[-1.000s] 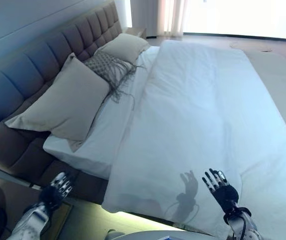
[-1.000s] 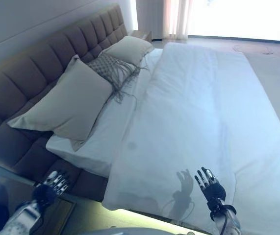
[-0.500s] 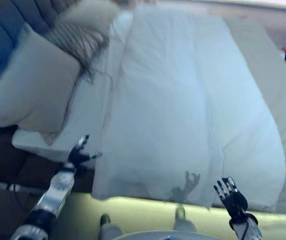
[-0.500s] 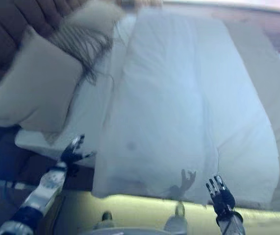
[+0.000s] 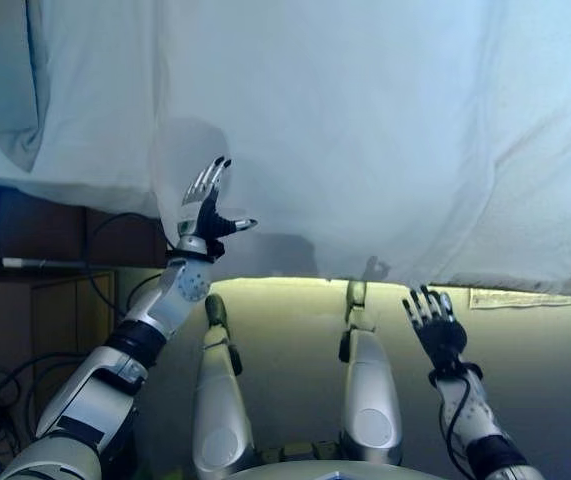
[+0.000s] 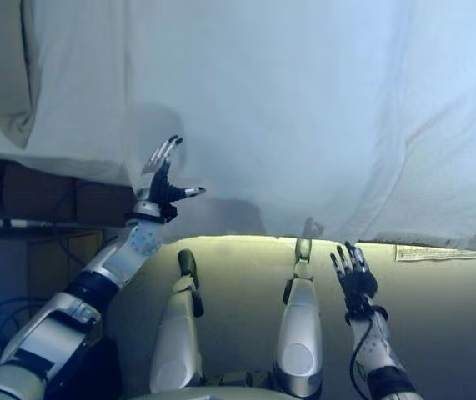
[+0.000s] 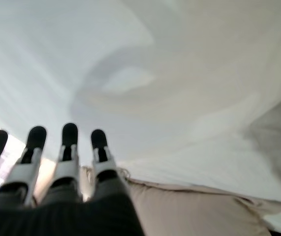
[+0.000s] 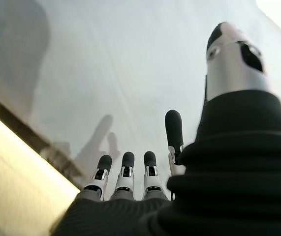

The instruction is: Make the bed neatly

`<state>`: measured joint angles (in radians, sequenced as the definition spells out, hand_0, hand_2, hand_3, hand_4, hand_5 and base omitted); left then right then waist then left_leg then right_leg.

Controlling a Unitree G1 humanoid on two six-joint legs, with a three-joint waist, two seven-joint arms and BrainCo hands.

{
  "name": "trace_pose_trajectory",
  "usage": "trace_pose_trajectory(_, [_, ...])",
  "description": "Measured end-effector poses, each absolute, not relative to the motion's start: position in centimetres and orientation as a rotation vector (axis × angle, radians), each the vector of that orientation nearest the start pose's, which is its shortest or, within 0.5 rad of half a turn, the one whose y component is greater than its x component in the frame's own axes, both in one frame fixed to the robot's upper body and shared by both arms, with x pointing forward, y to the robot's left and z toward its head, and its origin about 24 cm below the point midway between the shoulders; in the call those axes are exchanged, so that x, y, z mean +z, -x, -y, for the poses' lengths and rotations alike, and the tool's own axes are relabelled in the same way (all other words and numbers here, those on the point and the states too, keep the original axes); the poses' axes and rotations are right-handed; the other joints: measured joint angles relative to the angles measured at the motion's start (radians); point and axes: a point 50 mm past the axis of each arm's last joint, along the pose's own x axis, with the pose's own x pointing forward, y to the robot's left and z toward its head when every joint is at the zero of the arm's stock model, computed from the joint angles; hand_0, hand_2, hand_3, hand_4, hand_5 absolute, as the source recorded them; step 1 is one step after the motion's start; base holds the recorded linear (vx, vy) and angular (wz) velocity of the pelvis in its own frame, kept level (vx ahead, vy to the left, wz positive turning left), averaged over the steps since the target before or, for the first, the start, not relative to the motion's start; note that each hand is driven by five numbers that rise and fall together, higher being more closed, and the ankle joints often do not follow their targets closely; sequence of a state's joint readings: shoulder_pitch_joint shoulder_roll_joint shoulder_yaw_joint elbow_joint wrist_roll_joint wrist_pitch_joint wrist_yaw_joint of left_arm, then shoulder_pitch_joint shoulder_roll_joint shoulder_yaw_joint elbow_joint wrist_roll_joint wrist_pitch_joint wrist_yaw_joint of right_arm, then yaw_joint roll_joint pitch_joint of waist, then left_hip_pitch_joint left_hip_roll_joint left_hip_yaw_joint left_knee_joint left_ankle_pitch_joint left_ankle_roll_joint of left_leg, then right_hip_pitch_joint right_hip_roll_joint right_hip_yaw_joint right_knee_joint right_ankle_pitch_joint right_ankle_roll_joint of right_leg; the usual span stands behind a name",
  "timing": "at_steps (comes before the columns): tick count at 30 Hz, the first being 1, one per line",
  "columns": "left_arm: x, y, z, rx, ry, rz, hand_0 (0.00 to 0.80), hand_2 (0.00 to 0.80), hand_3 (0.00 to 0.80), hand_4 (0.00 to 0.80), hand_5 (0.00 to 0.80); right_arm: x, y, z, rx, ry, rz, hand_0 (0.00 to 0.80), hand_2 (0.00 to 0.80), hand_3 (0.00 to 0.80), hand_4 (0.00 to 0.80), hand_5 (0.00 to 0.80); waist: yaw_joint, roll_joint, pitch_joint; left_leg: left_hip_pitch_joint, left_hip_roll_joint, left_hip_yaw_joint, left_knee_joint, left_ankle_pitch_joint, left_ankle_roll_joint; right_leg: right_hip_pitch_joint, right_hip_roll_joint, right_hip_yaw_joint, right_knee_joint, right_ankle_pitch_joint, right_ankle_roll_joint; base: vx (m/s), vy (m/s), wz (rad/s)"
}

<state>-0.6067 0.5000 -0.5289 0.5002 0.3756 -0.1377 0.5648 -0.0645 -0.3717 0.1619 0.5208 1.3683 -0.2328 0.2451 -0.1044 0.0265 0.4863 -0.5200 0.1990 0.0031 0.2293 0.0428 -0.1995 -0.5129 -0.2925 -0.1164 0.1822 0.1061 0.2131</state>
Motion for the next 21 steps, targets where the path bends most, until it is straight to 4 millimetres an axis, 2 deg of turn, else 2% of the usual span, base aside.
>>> trace_pose_trajectory(2, [11.5,-34.7,-14.6,0.081,-1.024,0.507,0.0,0.0,0.0,0.0,0.0,-1.6,-25.5,22.8,-0.102,-0.905,-0.073,0.0,0.0,0.0,0.0,0.0,0.008,0.0,0.001,-0.004,-0.009,0.0,-0.002,0.001,0.002,-0.014,-0.011,0.002,0.022,-0.012,0.003,-0.095,-0.008,0.08])
trace_pose_trajectory(5, [13.4,-35.8,-13.1,0.096,-1.074,0.579,0.0,0.0,0.0,0.0,0.0,0.0,-27.4,21.7,-0.054,-0.908,-0.037,0.0,0.0,0.0,0.0,0.0,0.006,0.0,0.001,-0.031,-0.025,0.0,-0.001,0.005,0.009,-0.047,-0.027,0.007,0.038,-0.016,0.007,-0.086,0.01,0.07])
trace_pose_trajectory(8, [15.4,-36.4,-12.2,0.136,-1.141,0.643,0.0,0.0,0.0,0.0,0.0,0.9,-28.2,20.7,-0.033,-0.923,-0.023,0.0,0.0,0.0,0.0,0.0,0.001,-0.003,0.004,-0.054,-0.029,0.01,0.0,0.006,0.009,-0.08,-0.03,0.02,0.04,-0.01,0.006,-0.061,0.031,-0.06])
trace_pose_trajectory(10, [16.0,-36.7,-12.0,0.161,-1.201,0.665,0.0,0.0,0.0,0.0,0.0,1.0,-28.3,20.2,-0.042,-0.938,-0.027,0.0,0.0,0.0,0.0,0.0,-0.018,-0.003,0.005,-0.062,-0.029,0.024,-0.003,0.006,0.009,-0.094,-0.031,0.027,0.039,-0.01,0.007,-0.04,0.039,-0.07])
trace_pose_trajectory(15, [16.1,-36.7,-11.1,0.179,-1.303,0.695,0.0,0.0,0.0,0.0,0.0,1.8,-28.3,20.3,-0.037,-0.942,0.006,0.0,0.0,0.0,0.0,0.0,-0.056,-0.003,0.005,-0.082,-0.03,0.06,-0.016,0.006,0.009,-0.145,-0.033,0.056,0.038,-0.008,0.01,-0.024,0.066,-0.11])
trace_pose_trajectory(21, [14.4,-37.3,-11.1,0.213,-1.454,0.612,0.0,0.0,0.0,0.0,0.0,2.3,-28.2,21.1,-0.043,-0.942,0.044,0.0,0.0,0.0,0.0,0.0,-0.098,-0.001,0.006,-0.102,-0.031,0.104,-0.036,0.007,0.01,-0.204,-0.032,0.091,0.04,-0.007,0.011,-0.015,0.046,-0.13])
